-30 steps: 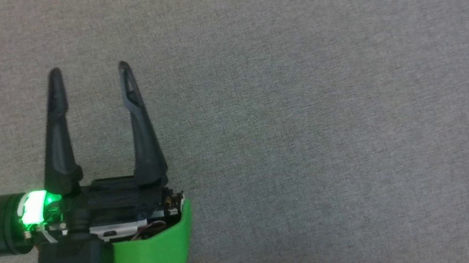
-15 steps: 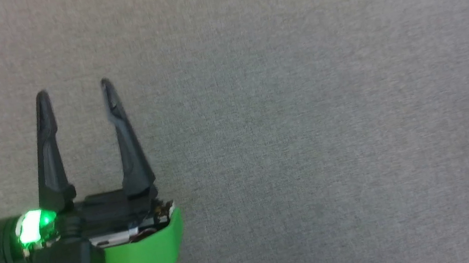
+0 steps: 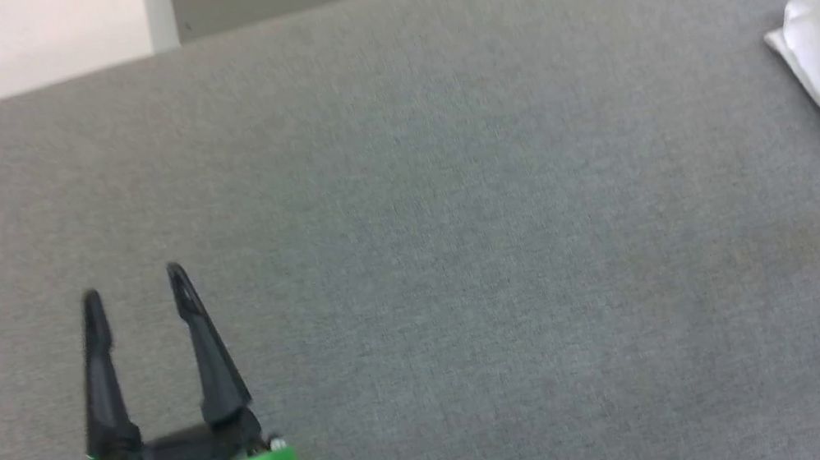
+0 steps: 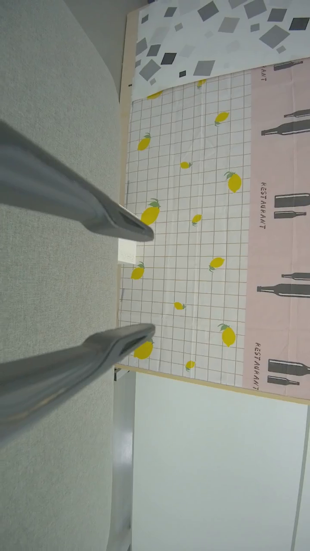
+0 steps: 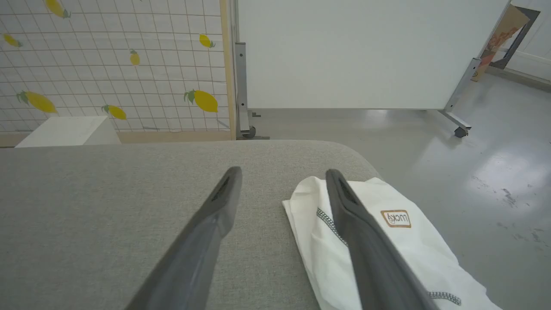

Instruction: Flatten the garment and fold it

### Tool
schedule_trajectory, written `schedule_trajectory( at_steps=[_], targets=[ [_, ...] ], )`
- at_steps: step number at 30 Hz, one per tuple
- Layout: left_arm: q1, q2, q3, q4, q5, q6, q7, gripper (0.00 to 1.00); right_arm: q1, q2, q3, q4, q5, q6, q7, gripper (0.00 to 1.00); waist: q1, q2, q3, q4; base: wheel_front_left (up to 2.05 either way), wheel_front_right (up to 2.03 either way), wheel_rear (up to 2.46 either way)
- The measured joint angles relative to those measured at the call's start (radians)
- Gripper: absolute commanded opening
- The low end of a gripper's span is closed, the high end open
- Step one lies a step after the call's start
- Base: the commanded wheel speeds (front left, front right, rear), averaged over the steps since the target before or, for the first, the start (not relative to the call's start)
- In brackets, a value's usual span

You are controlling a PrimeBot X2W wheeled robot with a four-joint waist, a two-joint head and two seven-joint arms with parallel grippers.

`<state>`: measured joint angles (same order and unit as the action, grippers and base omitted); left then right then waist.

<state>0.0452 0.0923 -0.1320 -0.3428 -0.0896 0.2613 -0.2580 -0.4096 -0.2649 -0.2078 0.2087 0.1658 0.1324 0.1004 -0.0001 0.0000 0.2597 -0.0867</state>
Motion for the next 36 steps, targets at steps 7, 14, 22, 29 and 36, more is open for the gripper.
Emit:
schedule_trajectory(
  at_steps=[7,14,22,29,36],
  targets=[
    [0.054,0.001,-0.001,0.119,-0.021,-0.062,0.000,1.00,0.175,0.130,0.030,-0.155,-0.004,0.000,-0.098,1.00,0.0000,0.0000,-0.097,0.023,0.00,0.00,0.00],
    [0.087,-0.001,0.001,0.166,-0.027,-0.090,0.000,1.00,0.335,0.193,0.047,-0.249,-0.096,0.000,-0.163,1.00,0.0000,0.0000,-0.173,0.054,0.00,0.00,0.00],
    [0.139,-0.013,-0.014,0.229,-0.036,-0.110,0.000,1.00,0.469,0.213,0.046,-0.266,-0.178,0.000,-0.231,1.00,0.0000,0.0000,-0.238,0.084,0.00,0.00,0.00],
    [0.161,-0.026,-0.023,0.243,-0.046,-0.115,0.000,1.00,0.513,0.213,0.040,-0.220,-0.145,0.000,-0.265,1.00,0.0000,0.0000,-0.269,0.097,0.00,0.00,0.00],
    [0.170,-0.030,-0.008,0.236,-0.046,-0.119,0.000,1.00,0.519,0.213,0.042,-0.206,-0.126,0.000,-0.276,1.00,0.0000,0.0000,-0.279,0.096,0.00,0.00,0.00]
  ],
)
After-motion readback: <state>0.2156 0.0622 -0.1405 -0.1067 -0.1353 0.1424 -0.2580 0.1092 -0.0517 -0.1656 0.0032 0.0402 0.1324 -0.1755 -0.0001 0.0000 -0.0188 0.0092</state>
